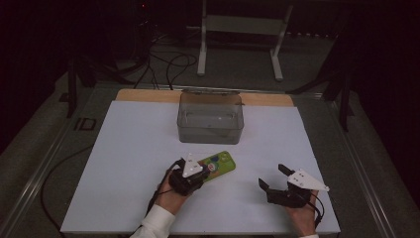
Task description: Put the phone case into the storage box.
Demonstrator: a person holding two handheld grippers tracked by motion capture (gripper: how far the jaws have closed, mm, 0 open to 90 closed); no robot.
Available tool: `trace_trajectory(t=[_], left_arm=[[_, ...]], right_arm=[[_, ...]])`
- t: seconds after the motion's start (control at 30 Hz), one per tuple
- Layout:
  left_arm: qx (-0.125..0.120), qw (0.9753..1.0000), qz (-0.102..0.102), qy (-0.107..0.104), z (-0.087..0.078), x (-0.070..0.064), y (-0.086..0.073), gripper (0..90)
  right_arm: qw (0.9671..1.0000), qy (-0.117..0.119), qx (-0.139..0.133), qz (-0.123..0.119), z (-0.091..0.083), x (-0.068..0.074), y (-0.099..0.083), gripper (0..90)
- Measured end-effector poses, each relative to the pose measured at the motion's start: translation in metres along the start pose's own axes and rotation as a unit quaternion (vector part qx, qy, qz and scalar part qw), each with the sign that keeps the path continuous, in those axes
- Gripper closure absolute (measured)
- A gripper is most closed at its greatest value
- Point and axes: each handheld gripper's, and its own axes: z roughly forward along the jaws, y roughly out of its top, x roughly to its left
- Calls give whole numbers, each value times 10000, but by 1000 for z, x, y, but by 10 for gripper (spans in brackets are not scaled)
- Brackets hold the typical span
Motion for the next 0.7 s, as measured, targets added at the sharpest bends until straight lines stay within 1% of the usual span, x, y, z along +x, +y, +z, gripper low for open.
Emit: trace_trajectory(t=[0.07, 0.1, 0.13, 0.17, 0.2, 0.23, 0.3, 0.37, 0.4, 0.43, 0.53, 0.6, 0.63, 0.67, 0.7], left_arm=[[-188, 9998, -9, 110, -17, 10, 0, 643], [-272, 9994, -33, 202, -26, 15, -2, 599], [-348, 9990, -55, 259, -34, 20, -3, 569], [-348, 9990, -55, 259, -34, 20, -3, 542], [-529, 9976, -147, 428, -53, 32, -10, 542], [-583, 9967, -204, 522, -61, 37, -14, 429], [-667, 9947, -330, 715, -76, 47, -23, 330], [-718, 9916, -408, 998, -89, 55, -33, 233], [-705, 9909, -448, 1058, -94, 59, -38, 191], [-676, 9902, -506, 1112, -98, 62, -43, 158], [-683, 9881, -606, 1237, -108, 68, -58, 111], [-664, 9875, -597, 1298, -112, 70, -67, 59], [-664, 9875, -597, 1298, -112, 70, -67, 23], [-596, 9869, -579, 1379, -114, 71, -71, 1], [-606, 9866, -605, 1388, -118, 73, -76, 0]], right_arm=[[10000, 17, -4, -3, 0, 0, 0, 106], [10000, 25, -7, -7, 0, 0, 0, 107], [10000, 40, -8, -14, 0, 0, 0, 106], [10000, 40, -8, -14, 0, 0, 0, 106], [10000, 49, -12, -13, 0, 0, 0, 106], [10000, 50, -28, -5, 0, 1, 0, 106], [10000, 70, -26, 15, 1, 1, 0, 106], [10000, 93, -29, 1, 2, 2, 0, 106], [9999, 108, -22, 2, 2, 2, 0, 106], [9999, 124, -21, -2, 3, 3, 0, 106], [9999, 146, -30, -11, 4, 4, 0, 106], [9999, 161, -48, -25, 4, 5, 0, 106], [9999, 161, -48, -25, 4, 5, 0, 106], [9998, 173, -57, -22, 4, 5, 0, 106], [9998, 172, -68, -27, 4, 5, 0, 106]])
